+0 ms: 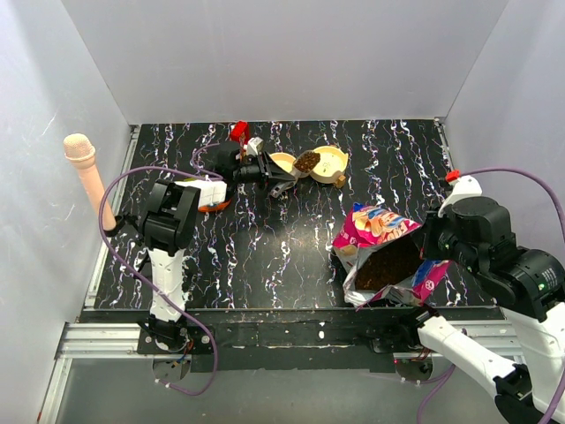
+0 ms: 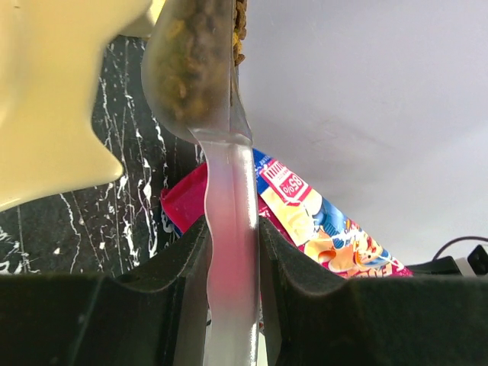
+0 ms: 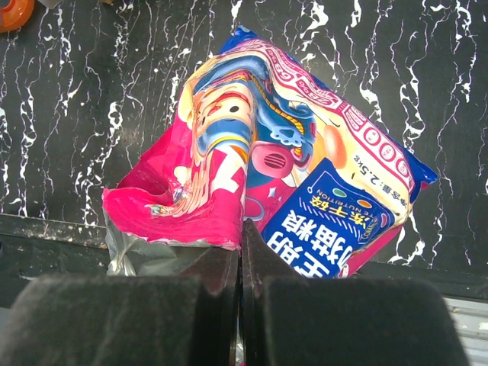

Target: Serve the pet food

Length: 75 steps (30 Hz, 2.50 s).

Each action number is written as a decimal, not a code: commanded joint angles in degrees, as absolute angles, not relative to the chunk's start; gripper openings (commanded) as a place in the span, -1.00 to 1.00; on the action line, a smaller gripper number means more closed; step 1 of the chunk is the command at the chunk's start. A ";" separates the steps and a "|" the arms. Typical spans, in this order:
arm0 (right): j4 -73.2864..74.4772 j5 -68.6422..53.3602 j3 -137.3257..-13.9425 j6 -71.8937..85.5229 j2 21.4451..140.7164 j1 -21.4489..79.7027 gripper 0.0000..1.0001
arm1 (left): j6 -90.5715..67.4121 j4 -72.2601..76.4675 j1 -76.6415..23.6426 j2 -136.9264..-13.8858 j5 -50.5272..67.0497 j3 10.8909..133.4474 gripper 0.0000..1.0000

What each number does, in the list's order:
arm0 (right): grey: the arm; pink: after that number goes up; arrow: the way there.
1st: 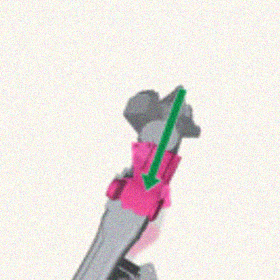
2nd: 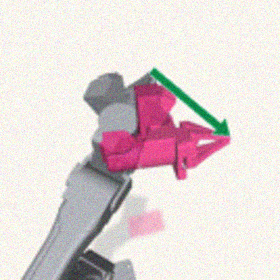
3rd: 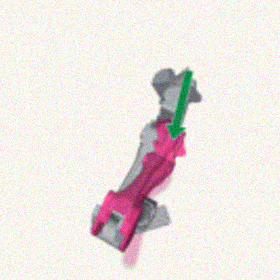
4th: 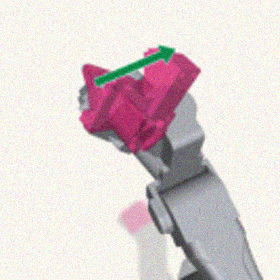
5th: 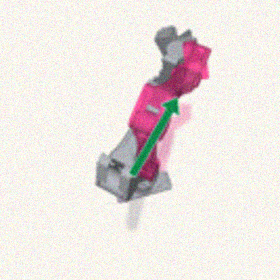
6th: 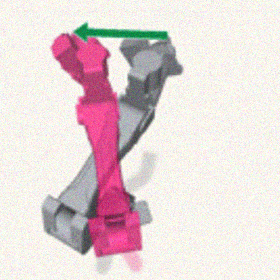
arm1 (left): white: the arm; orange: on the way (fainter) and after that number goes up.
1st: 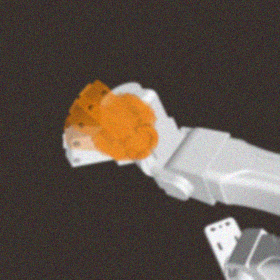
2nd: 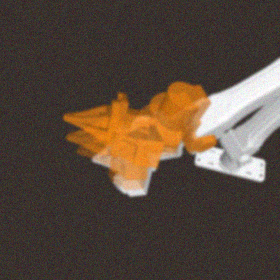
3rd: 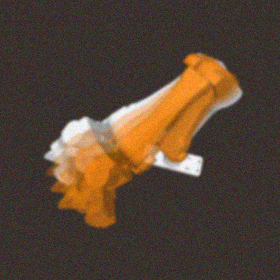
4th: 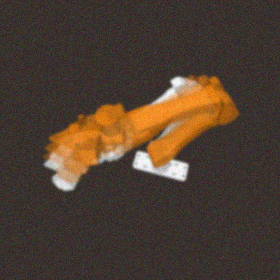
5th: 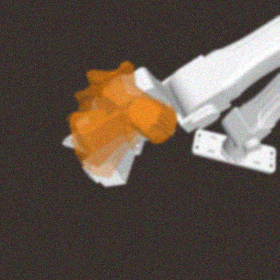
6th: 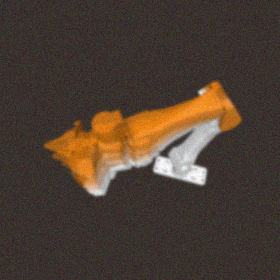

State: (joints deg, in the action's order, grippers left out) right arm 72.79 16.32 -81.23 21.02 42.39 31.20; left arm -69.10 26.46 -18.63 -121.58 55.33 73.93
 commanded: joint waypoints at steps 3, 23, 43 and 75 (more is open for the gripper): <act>65.66 17.75 -84.64 21.62 39.29 31.03 -0.97 | -67.59 25.40 -19.95 -122.43 53.44 77.43 -1.00; 65.13 18.02 -82.62 22.59 36.21 31.11 -0.97 | -68.99 11.96 -23.64 -126.04 45.44 85.69 -1.00; 62.49 16.61 -78.58 23.20 33.58 31.03 -0.97 | -83.40 -2.86 -25.84 -126.73 42.01 91.83 -1.00; 57.31 15.56 -74.36 23.56 31.46 31.11 -0.97 | -98.17 -57.39 -28.12 -142.56 31.99 137.64 -1.00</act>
State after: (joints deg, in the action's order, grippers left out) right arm 65.71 15.44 -73.52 22.70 32.82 31.18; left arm -93.97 -46.52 -27.31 -141.18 32.86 135.57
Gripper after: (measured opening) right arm 0.020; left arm 0.254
